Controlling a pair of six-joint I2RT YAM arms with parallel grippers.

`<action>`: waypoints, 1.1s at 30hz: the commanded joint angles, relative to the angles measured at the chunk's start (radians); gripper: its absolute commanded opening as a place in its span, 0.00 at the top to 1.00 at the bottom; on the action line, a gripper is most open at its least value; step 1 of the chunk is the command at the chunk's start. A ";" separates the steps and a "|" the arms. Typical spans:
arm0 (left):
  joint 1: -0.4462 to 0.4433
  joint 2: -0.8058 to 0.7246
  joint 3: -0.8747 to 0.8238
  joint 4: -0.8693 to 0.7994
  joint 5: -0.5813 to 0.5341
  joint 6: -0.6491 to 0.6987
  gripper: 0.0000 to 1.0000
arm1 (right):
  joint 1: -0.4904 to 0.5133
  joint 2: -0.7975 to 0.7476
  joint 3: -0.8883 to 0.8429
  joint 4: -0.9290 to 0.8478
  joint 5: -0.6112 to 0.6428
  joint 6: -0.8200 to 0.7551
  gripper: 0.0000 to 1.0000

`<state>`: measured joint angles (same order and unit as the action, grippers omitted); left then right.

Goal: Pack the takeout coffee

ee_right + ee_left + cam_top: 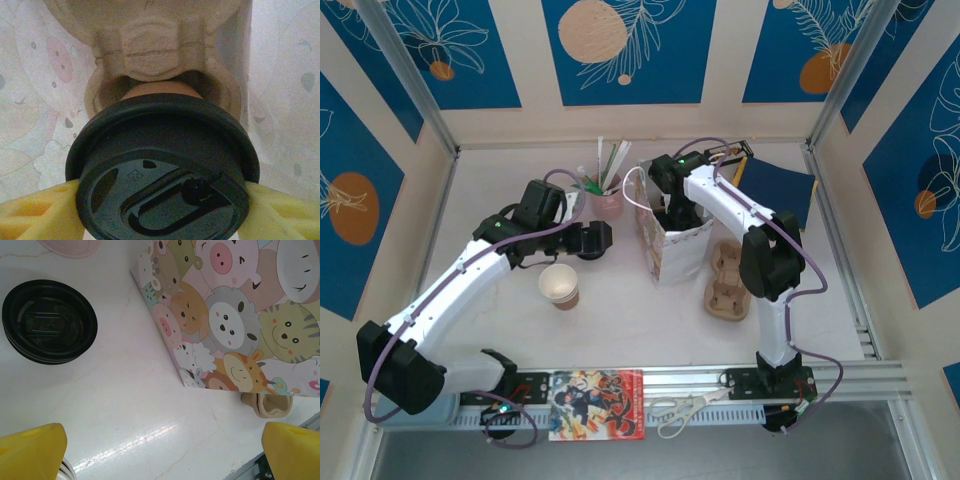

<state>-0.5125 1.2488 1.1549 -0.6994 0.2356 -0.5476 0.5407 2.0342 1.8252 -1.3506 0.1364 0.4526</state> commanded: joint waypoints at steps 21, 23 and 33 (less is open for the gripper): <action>0.013 0.011 0.028 -0.025 0.013 0.015 0.00 | -0.004 0.057 -0.035 0.021 -0.017 -0.005 0.30; 0.015 0.011 0.029 -0.026 0.013 0.015 0.00 | -0.004 0.058 -0.037 0.022 -0.017 -0.005 0.30; 0.014 0.008 0.023 -0.027 0.010 0.015 0.00 | -0.003 0.071 -0.049 0.039 -0.023 -0.003 0.30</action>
<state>-0.5125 1.2526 1.1549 -0.7036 0.2356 -0.5472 0.5407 2.0354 1.8217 -1.3487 0.1299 0.4530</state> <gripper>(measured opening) 0.998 0.701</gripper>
